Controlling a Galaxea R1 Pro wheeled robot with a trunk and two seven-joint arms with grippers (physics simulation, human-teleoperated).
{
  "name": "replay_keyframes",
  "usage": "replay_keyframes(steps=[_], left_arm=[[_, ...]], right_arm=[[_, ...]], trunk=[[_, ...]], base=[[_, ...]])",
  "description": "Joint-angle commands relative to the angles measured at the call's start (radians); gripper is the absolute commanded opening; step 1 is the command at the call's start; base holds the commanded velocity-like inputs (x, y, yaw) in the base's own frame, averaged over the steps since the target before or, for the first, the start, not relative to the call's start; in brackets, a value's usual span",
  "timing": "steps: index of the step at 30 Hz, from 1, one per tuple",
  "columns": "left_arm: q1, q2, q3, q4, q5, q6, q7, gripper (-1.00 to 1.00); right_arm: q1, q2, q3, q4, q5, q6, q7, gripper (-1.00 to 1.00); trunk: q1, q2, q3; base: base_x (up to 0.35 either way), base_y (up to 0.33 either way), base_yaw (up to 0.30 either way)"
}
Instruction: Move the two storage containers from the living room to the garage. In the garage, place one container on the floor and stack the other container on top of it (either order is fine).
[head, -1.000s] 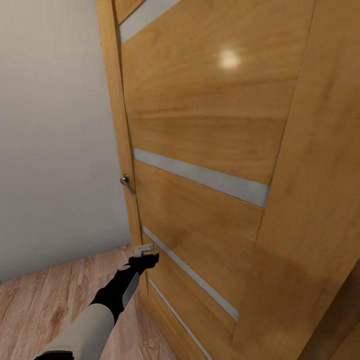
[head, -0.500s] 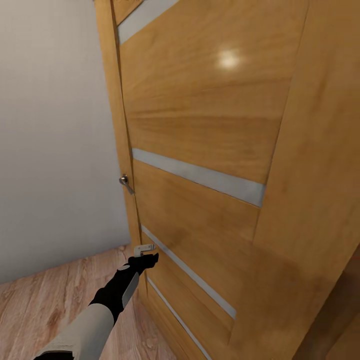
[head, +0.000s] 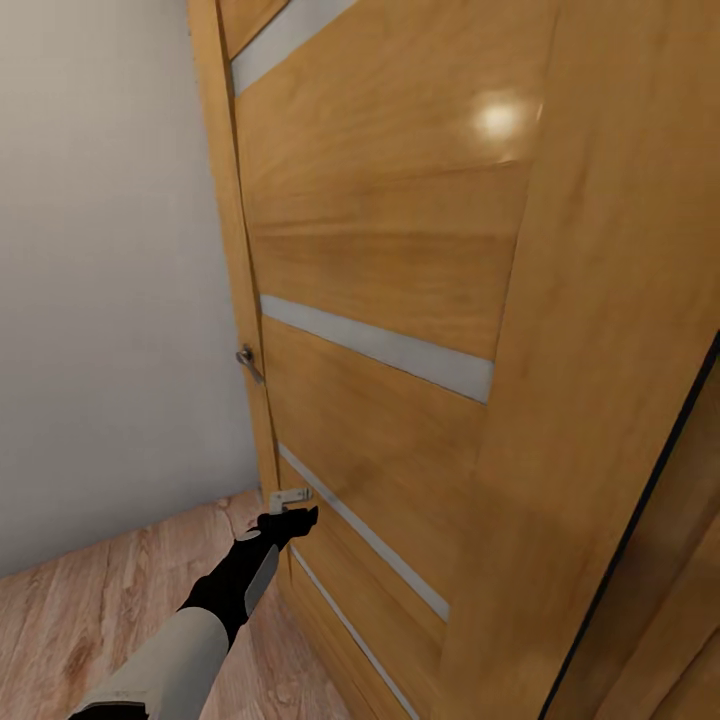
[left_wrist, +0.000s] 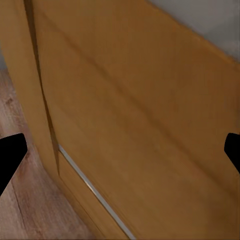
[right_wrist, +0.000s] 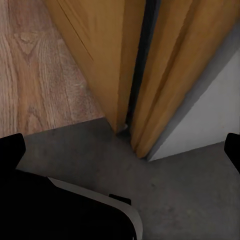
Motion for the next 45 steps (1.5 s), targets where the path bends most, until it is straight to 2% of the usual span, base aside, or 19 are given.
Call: replay_keyframes(steps=[1, 45], left_arm=[[0.000, -0.002, 0.000, -0.002, 0.015, 0.006, -0.003, 1.00], [0.000, -0.002, 0.000, -0.001, 0.013, 0.005, -0.003, 1.00]], right_arm=[[0.000, 0.000, 0.006, -0.001, -0.004, -0.001, 0.001, 1.00], [0.000, 0.000, 0.006, 0.000, -0.003, -0.001, 0.001, 1.00]], trunk=[[0.000, 0.000, -0.001], [0.000, 0.000, -0.001]], base=[[0.000, 0.000, -0.007], [0.000, 0.018, 0.000]])
